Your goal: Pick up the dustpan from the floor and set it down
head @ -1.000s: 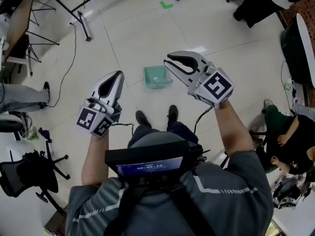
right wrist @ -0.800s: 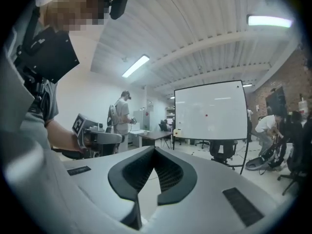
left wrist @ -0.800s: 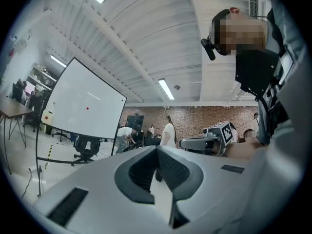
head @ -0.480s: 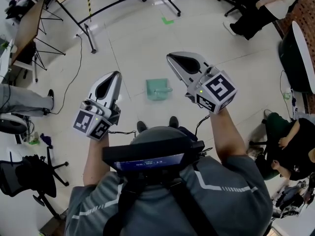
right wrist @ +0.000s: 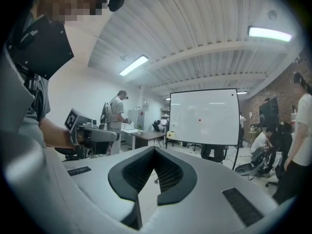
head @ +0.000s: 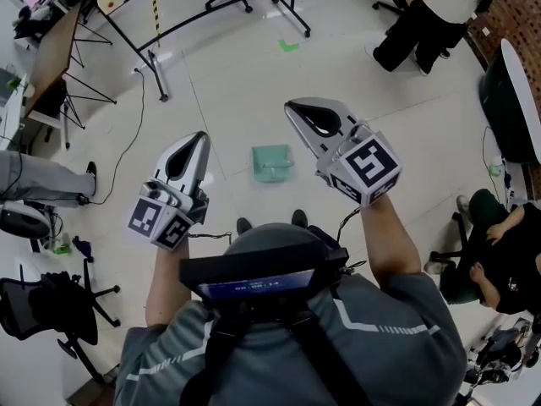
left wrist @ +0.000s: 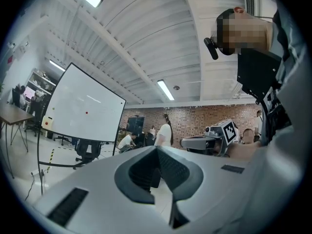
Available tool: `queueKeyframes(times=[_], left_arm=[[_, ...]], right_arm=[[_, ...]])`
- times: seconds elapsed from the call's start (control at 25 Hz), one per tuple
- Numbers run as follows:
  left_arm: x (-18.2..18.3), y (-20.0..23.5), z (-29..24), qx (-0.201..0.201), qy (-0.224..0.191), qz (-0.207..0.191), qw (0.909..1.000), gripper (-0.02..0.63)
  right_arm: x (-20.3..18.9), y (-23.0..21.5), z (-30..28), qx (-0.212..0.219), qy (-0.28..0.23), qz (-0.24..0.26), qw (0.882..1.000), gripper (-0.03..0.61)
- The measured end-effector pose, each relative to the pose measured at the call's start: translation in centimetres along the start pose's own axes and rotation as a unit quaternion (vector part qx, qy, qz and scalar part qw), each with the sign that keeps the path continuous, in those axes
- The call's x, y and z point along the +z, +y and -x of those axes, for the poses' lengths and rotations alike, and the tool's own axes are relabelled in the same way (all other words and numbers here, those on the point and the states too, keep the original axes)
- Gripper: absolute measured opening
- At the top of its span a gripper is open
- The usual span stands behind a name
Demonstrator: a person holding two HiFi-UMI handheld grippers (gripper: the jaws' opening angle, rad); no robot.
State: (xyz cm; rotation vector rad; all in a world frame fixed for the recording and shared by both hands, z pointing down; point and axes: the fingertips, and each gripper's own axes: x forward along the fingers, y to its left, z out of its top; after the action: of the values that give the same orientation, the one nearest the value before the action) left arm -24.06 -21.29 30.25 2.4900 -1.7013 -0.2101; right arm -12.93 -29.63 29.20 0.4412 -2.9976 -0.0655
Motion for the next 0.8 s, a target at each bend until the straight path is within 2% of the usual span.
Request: queueKeyframes(times=[0.28,0.52,0.8], left_arm=[[0.4,-2.4,-1.1,0.021,0.017,-0.005,0.9996,0.031],[-0.9,-5.5,-3.2,0.043,0.026,-0.006,0.9987,0.031],[-0.7,-5.4,-2.2,0.062,0.021,-0.008,0.9978,0.031]], right_arm=[[0.7,-1.2,2.5,0.02,-0.012,-0.014,1.0,0.025],[-0.7,-4.1,5.7,0.029,-0.009,-0.024,0.999,0.025],[-0.3,-3.6,5.4,0.044,-0.015,-0.017,0.999,0.025]])
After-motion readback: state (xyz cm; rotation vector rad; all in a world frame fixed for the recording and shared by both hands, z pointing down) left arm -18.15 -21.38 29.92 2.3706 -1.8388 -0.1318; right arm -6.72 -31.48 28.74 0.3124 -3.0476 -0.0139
